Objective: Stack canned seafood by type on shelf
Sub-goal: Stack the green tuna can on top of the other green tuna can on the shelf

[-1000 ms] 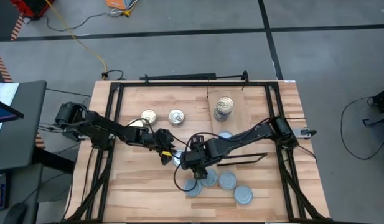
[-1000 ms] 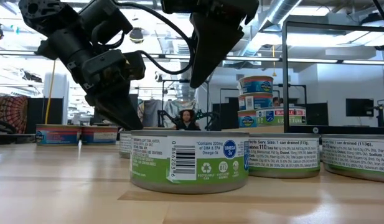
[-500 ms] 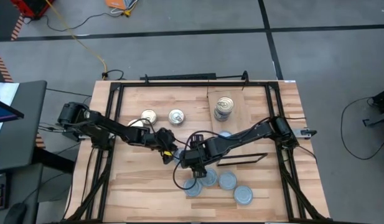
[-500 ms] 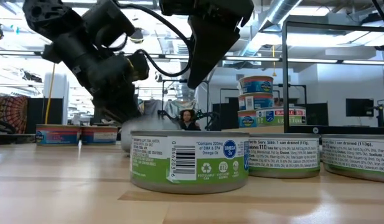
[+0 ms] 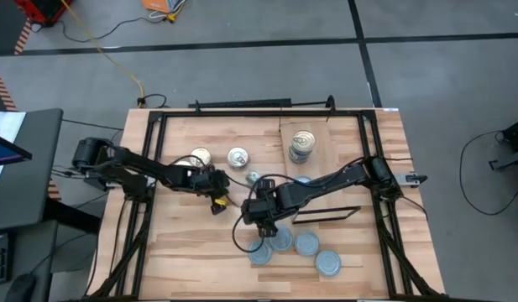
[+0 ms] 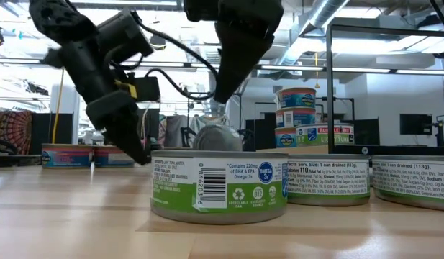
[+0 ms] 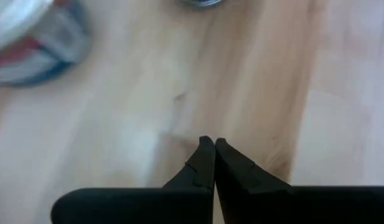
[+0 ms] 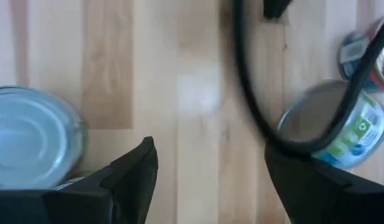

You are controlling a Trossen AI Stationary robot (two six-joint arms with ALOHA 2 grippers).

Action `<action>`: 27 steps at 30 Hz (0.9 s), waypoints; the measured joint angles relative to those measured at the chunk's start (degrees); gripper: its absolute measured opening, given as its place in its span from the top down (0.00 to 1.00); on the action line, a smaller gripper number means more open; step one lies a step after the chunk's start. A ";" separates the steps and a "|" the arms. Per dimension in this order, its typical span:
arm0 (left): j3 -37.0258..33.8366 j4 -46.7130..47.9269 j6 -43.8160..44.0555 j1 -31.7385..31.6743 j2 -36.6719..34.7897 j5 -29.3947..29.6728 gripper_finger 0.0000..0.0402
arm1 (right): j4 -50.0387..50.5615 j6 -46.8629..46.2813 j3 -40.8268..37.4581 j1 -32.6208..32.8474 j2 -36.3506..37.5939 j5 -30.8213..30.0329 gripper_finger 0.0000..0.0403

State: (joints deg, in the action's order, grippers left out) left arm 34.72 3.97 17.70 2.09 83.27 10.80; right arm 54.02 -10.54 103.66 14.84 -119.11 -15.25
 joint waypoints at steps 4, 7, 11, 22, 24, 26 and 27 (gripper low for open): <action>-0.24 2.83 -0.87 1.64 -4.31 3.51 1.00 | 1.09 1.24 0.00 -1.48 0.00 0.00 0.21; -0.35 1.93 -0.34 3.36 -5.86 7.65 0.99 | 3.36 1.33 0.02 -2.22 0.00 -0.07 0.21; -0.37 -0.64 -1.85 4.86 -5.94 11.98 0.91 | 6.54 0.67 0.00 -2.81 0.65 -0.03 0.21; -0.93 1.10 -1.33 6.75 -10.68 18.48 0.56 | 10.85 3.51 0.02 -6.97 3.17 0.07 0.21; -2.58 0.45 -1.26 8.28 -14.03 22.44 0.54 | 9.97 3.65 0.02 -7.80 3.15 0.07 0.21; -5.24 -1.00 -0.85 9.76 -18.14 23.85 0.54 | 8.97 4.35 0.00 -8.55 3.02 0.09 0.21; -6.69 -1.48 -0.55 10.49 -20.30 23.93 0.54 | 7.94 4.65 0.00 -8.92 2.88 0.09 0.21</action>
State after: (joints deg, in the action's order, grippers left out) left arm 28.03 2.49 17.15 12.58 62.97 34.73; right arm 61.97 -5.89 103.66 5.92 -116.23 -15.16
